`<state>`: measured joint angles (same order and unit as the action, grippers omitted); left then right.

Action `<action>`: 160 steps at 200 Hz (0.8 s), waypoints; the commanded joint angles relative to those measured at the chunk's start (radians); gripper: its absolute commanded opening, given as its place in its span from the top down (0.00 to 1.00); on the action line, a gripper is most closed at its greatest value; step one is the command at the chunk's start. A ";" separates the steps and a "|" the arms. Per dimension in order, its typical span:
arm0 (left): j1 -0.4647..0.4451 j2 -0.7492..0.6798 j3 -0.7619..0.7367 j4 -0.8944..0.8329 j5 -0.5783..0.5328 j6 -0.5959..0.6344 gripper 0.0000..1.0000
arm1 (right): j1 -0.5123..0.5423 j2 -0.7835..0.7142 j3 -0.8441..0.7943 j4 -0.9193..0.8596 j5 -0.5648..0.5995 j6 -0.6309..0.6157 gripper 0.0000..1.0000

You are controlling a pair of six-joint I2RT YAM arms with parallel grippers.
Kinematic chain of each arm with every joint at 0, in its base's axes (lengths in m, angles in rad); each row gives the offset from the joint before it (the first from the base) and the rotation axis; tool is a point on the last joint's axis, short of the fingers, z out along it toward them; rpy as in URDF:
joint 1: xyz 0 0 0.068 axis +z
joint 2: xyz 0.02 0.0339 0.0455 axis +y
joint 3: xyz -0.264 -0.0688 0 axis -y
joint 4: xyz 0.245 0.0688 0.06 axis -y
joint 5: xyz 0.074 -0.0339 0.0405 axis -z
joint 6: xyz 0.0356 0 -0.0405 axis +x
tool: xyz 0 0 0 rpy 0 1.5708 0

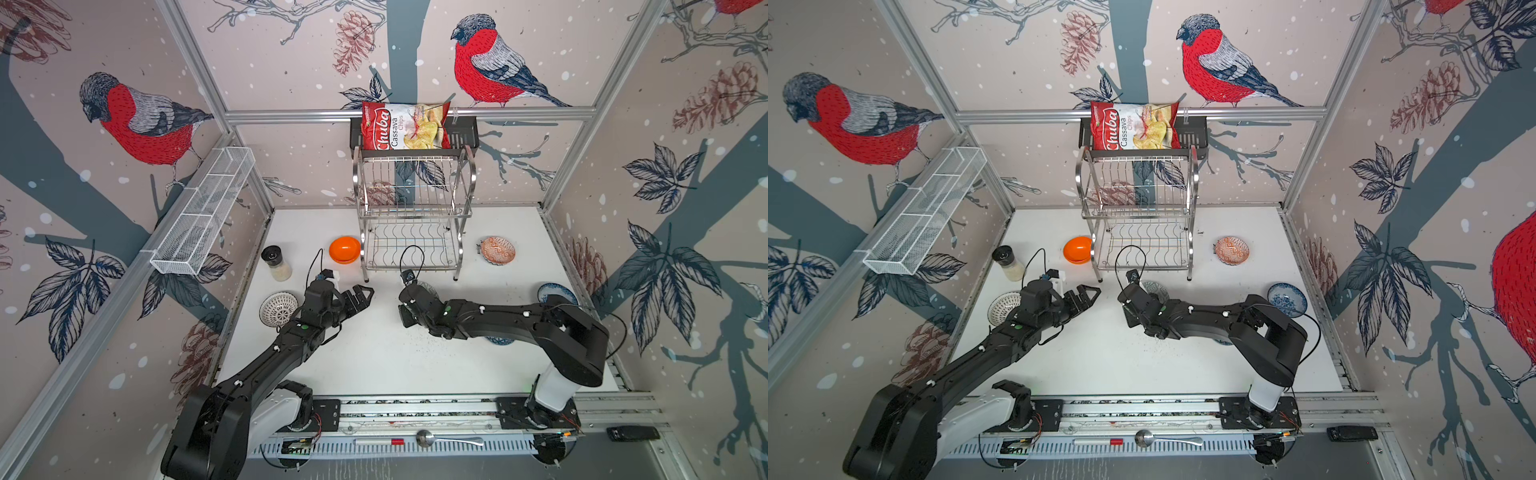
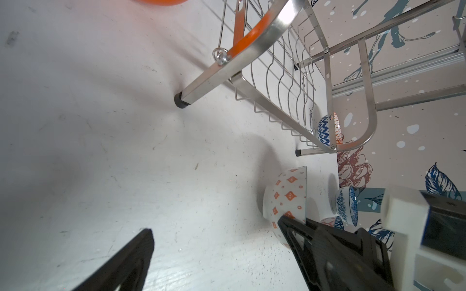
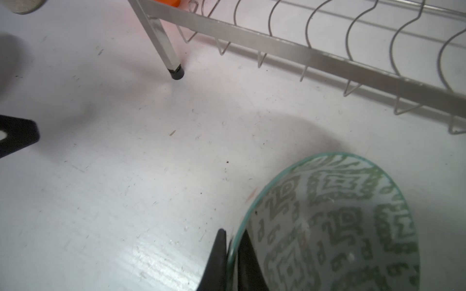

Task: Load the bowls into the dish rack
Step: 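Grasp green bowl rim with right gripper while left gripper withdraws, then lift green bowl with right gripper and insert it into rack slots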

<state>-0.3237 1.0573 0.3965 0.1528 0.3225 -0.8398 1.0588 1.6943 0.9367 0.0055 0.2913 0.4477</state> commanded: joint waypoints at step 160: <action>0.004 -0.040 0.019 0.128 0.061 0.002 0.02 | -0.229 -0.226 -0.269 0.945 -0.568 0.170 1.00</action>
<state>-0.3225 1.0199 0.4042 0.2264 0.3653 -0.8337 0.8513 1.4277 0.6415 0.7322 -0.2169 0.5564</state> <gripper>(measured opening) 0.981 0.095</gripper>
